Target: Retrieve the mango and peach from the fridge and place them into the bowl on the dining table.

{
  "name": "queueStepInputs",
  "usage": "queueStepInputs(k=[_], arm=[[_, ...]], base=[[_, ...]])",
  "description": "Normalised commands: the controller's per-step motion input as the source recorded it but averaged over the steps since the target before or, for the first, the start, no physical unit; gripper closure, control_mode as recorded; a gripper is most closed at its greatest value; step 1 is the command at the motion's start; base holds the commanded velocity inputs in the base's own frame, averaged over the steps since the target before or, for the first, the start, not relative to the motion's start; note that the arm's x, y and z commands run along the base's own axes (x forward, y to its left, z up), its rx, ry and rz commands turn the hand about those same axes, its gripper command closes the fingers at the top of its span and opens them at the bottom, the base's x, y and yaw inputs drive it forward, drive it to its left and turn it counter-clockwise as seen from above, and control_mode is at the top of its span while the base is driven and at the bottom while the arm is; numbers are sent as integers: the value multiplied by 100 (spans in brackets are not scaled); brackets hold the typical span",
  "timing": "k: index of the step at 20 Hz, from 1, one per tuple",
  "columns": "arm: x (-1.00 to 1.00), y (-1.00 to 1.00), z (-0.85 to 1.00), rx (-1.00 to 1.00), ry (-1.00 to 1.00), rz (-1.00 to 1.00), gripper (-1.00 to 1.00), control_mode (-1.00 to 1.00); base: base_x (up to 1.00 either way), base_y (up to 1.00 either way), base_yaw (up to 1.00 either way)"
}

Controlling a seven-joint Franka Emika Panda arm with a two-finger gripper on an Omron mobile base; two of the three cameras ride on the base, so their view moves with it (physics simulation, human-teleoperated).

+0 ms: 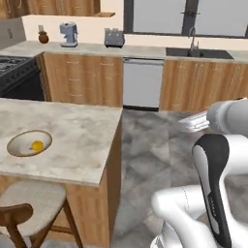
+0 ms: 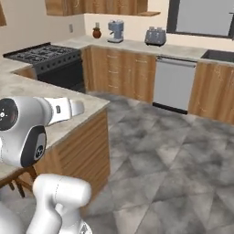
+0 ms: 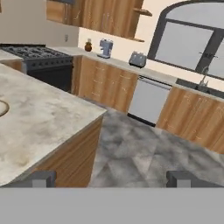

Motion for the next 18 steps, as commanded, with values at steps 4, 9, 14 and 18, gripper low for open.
queueStepInputs(k=[4, 9, 14, 18], arm=[[0, 0, 0, 0, 0, 0, -100, 100], [0, 0, 0, 0, 0, 0, -100, 100], [0, 0, 0, 0, 0, 0, -100, 100], [0, 0, 0, 0, 0, 0, -100, 100]], base=[[43, -1, -77], [32, -14, -73], [32, -20, -71], [48, -24, -68]])
